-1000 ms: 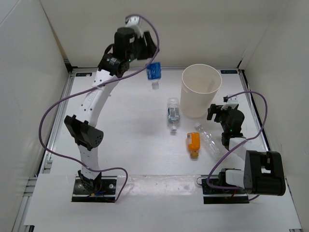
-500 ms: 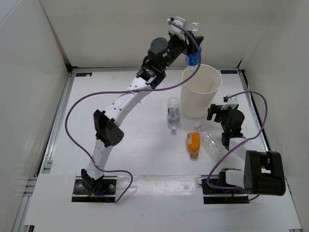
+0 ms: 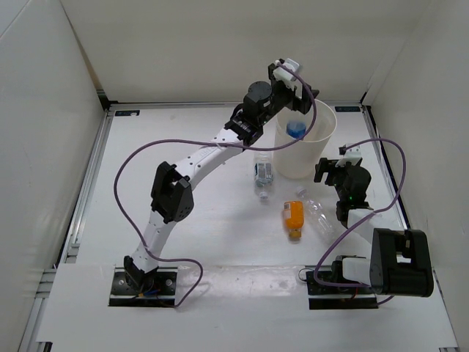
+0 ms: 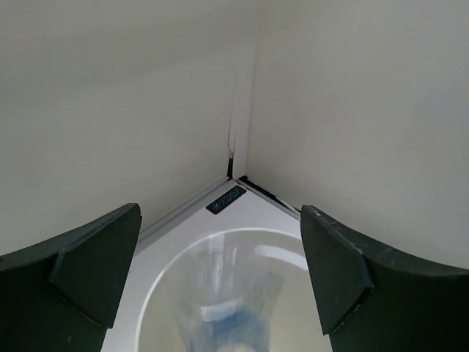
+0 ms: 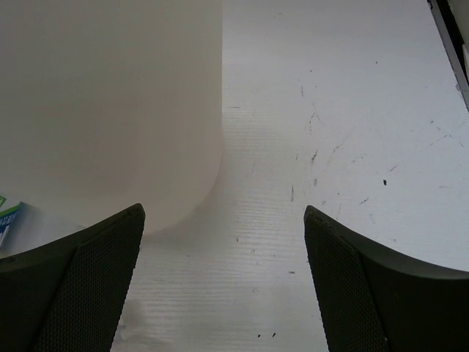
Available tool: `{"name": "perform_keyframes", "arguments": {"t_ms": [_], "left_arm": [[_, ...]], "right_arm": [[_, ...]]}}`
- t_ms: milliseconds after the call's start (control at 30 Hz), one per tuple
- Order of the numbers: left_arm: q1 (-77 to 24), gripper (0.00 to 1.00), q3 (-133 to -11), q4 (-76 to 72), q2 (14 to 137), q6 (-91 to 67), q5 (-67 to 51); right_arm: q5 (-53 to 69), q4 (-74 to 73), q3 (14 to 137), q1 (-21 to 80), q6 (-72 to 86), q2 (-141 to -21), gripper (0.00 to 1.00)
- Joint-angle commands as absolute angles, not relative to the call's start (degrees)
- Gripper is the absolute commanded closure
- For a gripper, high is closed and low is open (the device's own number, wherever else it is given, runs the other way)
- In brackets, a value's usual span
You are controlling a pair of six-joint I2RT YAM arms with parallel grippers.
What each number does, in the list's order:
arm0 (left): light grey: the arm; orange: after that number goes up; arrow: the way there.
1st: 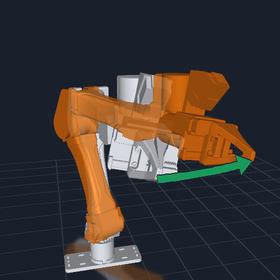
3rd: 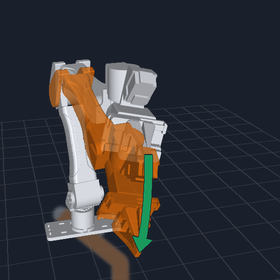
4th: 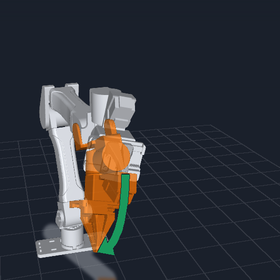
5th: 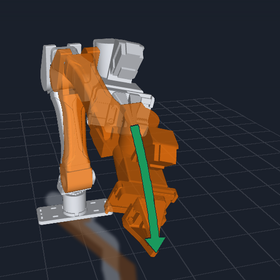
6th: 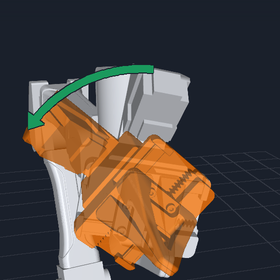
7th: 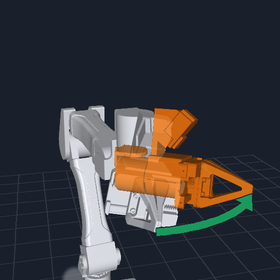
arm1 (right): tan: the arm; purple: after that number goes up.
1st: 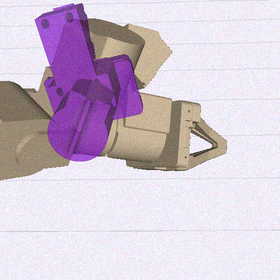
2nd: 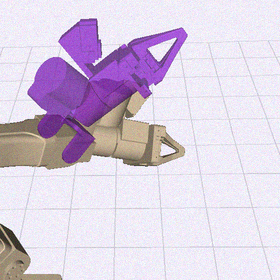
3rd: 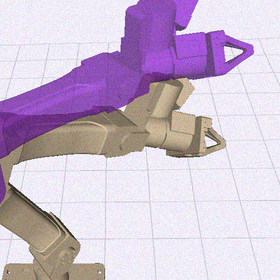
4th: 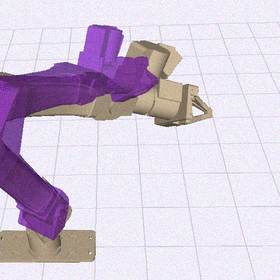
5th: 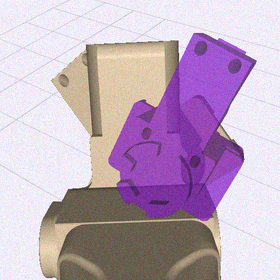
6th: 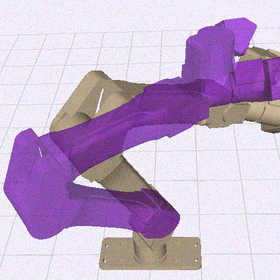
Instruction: Put the plastic bottles in the bin
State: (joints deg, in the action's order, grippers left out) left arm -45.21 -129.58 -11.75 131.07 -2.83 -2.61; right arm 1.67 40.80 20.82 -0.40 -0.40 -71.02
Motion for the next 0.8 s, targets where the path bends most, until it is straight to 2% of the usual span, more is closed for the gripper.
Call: {"name": "perform_keyframes", "arguments": {"t_ms": [0, 167, 200, 333, 367, 433, 567, 767], "left_arm": [[-46.1, 0.00, -122.8, -15.5, 120.1, 2.2, -4.4], [-45.6, 0.00, -114.2, -9.1, 108.7, 7.6, -4.2], [-45.0, 0.00, -111.6, -9.1, 101.5, 7.1, -3.5], [-40.7, 0.00, -87.1, -11.1, 87.2, -4.3, -2.3], [-39.8, 0.00, -85.3, -7.9, 84.4, -10.6, -2.9], [-38.0, 0.00, -80.7, -0.7, 82.2, -13.2, -1.7], [-36.7, 0.00, -76.0, 10.2, 84.8, -17.4, -1.3], [-34.6, 0.00, -81.3, 23.6, 94.8, -22.8, -0.2]], "right_arm": [[1.7, 42.8, 22.6, -0.9, -0.4, -70.8, 0.10], [3.4, 42.9, 22.5, -1.3, -0.4, -70.7, 0.10], [3.6, 43.2, 22.2, -1.7, -0.4, -70.6, 0.10], [3.0, 43.2, 22.3, -1.7, -0.4, -70.8, 0.10], [2.5, 43.2, 22.3, -1.0, -0.4, -70.8, 0.10], [1.0, 43.1, 22.5, -0.1, -1.1, -71.1, 0.10], [1.2, 42.3, 22.9, 0.6, -0.8, -71.1, 0.10], [-1.8, 43.0, 22.4, 1.9, -1.3, -70.7, 0.10]]}}
